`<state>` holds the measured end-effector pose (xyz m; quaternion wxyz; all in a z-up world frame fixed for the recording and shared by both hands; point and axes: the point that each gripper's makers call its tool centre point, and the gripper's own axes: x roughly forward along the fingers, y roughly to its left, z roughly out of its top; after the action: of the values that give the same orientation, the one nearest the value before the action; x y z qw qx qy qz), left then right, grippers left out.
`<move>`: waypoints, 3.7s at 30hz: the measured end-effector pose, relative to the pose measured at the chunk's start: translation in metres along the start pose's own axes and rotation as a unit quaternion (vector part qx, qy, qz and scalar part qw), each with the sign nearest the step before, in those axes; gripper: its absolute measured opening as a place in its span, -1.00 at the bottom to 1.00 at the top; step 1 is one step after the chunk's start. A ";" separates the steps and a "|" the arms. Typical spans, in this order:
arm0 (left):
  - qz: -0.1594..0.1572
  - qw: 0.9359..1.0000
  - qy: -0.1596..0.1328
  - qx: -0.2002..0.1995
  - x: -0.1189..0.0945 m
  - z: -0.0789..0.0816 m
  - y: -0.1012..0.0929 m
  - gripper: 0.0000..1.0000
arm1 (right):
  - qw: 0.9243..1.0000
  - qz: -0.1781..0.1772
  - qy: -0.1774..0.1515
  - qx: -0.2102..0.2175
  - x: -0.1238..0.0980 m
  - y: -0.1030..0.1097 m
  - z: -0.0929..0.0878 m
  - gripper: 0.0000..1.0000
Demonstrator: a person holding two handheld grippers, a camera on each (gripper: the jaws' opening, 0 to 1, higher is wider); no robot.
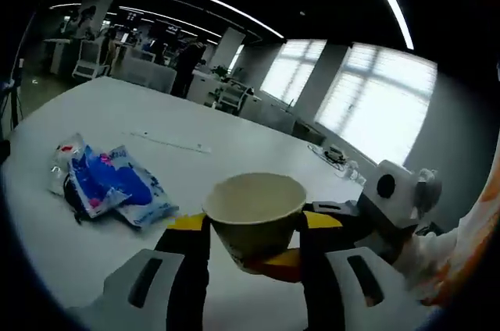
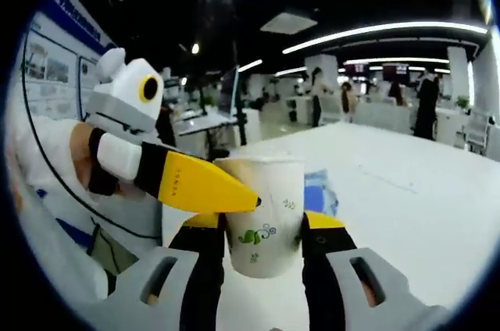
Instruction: Arrange the tabletop items into an orderly group along one side of the table until the central work area is clear of visible clutter.
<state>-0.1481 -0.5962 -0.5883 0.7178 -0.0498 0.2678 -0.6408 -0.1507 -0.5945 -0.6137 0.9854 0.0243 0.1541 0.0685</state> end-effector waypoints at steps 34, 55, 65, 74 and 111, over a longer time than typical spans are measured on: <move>-0.009 0.986 0.112 0.123 0.034 -0.051 0.074 -0.28 | 0.976 0.033 0.210 -0.051 0.074 -0.028 -0.081 -0.26; -0.014 0.986 0.144 0.087 0.048 -0.078 0.087 -0.18 | 0.969 0.034 0.239 -0.046 0.084 -0.033 -0.118 -0.24; -0.007 0.986 0.147 0.073 0.052 -0.084 0.087 -0.20 | 0.968 0.038 0.248 -0.033 0.082 -0.033 -0.124 -0.21; -0.008 0.986 0.154 0.063 0.052 -0.090 0.085 -0.19 | 0.963 0.047 0.263 -0.035 0.079 -0.030 -0.136 -0.20; 0.062 0.991 0.117 -0.019 0.019 -0.069 0.137 0.61 | 0.968 -0.011 0.188 0.167 0.017 -0.072 -0.112 0.33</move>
<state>-0.0562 -0.5719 -0.7105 0.7187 0.0287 0.3648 -0.5912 -0.1596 -0.6606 -0.7301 0.9214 0.1740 0.3458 0.0346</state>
